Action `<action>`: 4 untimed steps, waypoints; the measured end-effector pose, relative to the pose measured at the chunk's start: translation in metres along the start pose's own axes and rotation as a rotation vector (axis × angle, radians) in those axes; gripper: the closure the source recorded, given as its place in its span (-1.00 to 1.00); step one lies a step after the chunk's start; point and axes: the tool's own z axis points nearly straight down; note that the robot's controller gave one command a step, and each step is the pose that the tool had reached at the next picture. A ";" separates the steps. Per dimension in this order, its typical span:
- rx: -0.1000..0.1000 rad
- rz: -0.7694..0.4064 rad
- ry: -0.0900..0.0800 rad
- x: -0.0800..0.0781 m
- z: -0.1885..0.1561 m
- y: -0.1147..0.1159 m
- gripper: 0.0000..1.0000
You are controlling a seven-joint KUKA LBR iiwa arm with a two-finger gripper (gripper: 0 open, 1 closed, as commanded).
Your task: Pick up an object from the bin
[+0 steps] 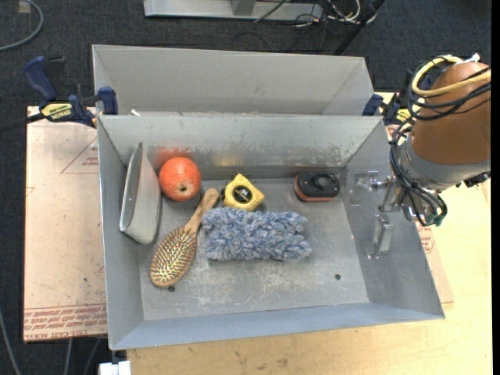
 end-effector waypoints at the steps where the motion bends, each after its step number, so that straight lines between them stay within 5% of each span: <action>1: 0.001 -0.003 -0.007 -0.001 -0.005 0.001 -1.00; 2: 0.004 -0.004 -0.016 0.000 0.000 0.003 -1.00; 3: 0.001 -0.020 -0.008 0.007 0.056 0.030 -1.00; 4: 0.005 -0.103 -0.019 -0.005 0.111 0.072 -1.00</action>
Offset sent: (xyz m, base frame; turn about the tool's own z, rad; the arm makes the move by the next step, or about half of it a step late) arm -0.0387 0.0773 -0.1230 -0.0680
